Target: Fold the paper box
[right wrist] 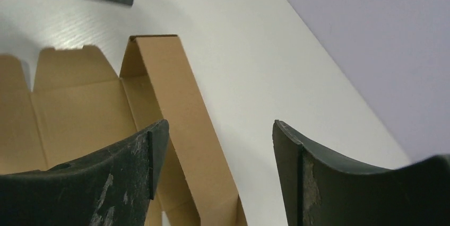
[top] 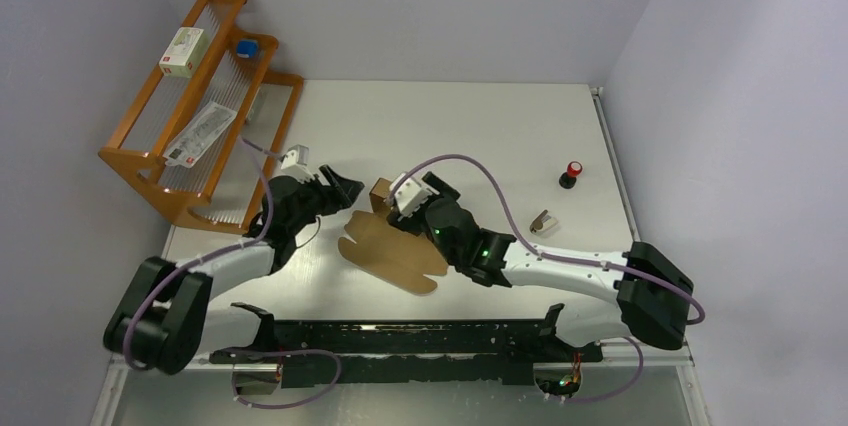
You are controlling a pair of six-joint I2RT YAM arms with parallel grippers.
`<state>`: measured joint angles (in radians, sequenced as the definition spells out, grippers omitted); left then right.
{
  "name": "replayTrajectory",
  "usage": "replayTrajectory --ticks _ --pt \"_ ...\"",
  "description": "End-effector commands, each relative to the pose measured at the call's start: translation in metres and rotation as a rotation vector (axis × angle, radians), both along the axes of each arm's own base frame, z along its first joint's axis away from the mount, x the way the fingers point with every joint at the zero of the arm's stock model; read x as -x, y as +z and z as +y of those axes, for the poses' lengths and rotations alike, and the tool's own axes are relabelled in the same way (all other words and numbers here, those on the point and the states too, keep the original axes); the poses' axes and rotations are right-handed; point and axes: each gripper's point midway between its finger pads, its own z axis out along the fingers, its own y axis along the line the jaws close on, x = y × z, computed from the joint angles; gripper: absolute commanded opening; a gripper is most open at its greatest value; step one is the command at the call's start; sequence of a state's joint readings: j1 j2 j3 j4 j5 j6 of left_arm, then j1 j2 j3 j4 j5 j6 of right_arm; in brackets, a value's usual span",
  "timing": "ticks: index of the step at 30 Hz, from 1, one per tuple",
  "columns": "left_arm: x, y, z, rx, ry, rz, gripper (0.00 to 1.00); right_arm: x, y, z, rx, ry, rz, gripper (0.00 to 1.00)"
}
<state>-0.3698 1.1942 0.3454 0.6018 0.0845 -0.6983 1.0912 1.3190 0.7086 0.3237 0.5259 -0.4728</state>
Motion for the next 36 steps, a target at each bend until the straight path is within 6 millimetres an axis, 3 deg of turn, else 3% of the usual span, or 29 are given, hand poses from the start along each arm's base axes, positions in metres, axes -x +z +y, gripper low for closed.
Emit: replayTrajectory --ticks 1,7,14,19,28,36 --pt "0.009 0.015 -0.038 0.142 -0.249 -0.008 0.75 -0.004 0.008 -0.019 -0.286 -0.199 0.096 0.76" --pt "0.002 0.015 -0.053 0.197 -0.334 -0.013 0.74 0.005 -0.003 -0.023 -0.568 -0.269 0.223 0.77" --pt "-0.015 0.004 -0.053 0.189 -0.308 0.015 0.68 0.005 -0.010 -0.021 -0.586 -0.273 0.237 0.76" --pt "-0.021 -0.009 -0.054 0.173 -0.306 0.058 0.57 0.006 -0.012 -0.024 -0.586 -0.278 0.231 0.76" --pt "-0.007 -0.046 -0.052 0.193 -0.302 0.143 0.35 0.006 -0.024 -0.021 -0.581 -0.285 0.261 0.76" --pt "0.002 -0.047 -0.043 0.203 -0.249 0.158 0.32 0.004 -0.034 -0.035 -0.596 -0.426 0.305 0.75"
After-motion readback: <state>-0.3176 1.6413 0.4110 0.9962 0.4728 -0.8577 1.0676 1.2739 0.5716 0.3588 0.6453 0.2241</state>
